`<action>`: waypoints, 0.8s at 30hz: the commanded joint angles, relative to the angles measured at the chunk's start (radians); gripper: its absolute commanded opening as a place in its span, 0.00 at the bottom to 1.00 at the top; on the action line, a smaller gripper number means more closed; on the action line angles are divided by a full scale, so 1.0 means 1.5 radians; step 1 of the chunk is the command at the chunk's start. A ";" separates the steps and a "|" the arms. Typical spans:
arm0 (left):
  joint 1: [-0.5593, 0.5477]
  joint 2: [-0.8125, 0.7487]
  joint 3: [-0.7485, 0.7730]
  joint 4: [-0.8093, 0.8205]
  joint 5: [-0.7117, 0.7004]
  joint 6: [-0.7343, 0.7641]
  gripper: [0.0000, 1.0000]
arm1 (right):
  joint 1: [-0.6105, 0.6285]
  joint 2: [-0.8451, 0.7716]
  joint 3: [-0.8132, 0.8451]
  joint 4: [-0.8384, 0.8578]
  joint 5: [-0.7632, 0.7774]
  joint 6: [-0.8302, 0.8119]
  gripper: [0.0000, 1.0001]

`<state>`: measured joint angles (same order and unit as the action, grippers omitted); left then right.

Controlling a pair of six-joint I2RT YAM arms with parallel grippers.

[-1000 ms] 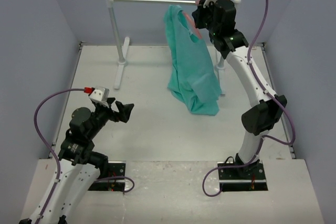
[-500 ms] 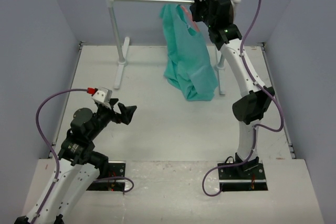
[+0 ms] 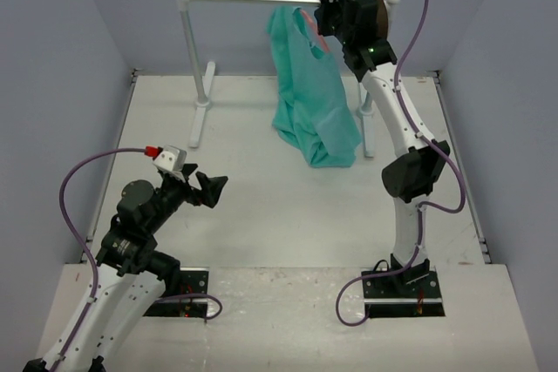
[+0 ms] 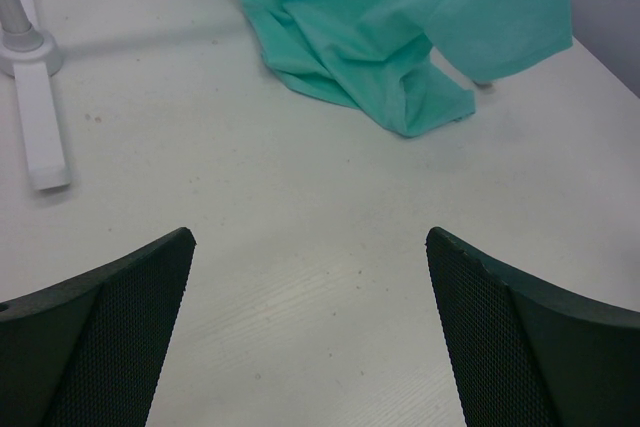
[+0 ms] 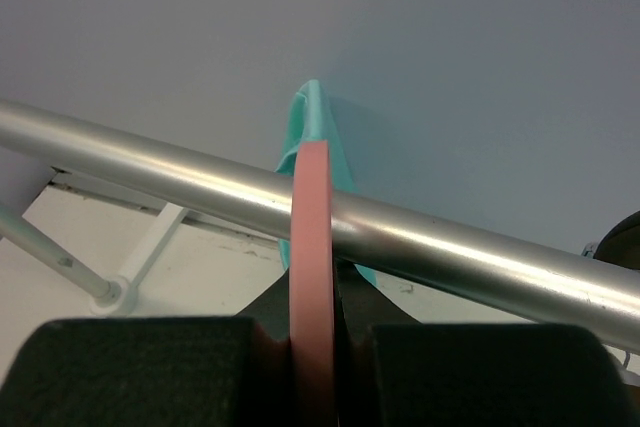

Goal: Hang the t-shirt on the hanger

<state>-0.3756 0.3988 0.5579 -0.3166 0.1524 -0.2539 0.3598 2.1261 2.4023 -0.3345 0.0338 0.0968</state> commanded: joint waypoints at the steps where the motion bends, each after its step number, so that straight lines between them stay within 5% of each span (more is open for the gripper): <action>1: -0.006 -0.006 0.001 0.008 -0.002 -0.006 1.00 | -0.005 0.015 0.039 0.045 0.043 0.009 0.00; 10: -0.010 -0.009 0.000 0.010 -0.001 -0.005 1.00 | -0.005 0.028 0.027 0.056 0.061 0.026 0.01; 24: -0.011 -0.011 -0.001 0.010 0.001 -0.005 1.00 | -0.005 0.039 0.006 0.093 0.083 0.030 0.19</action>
<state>-0.3878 0.3876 0.5579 -0.3163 0.1524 -0.2539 0.3619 2.1674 2.4109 -0.2914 0.1131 0.1381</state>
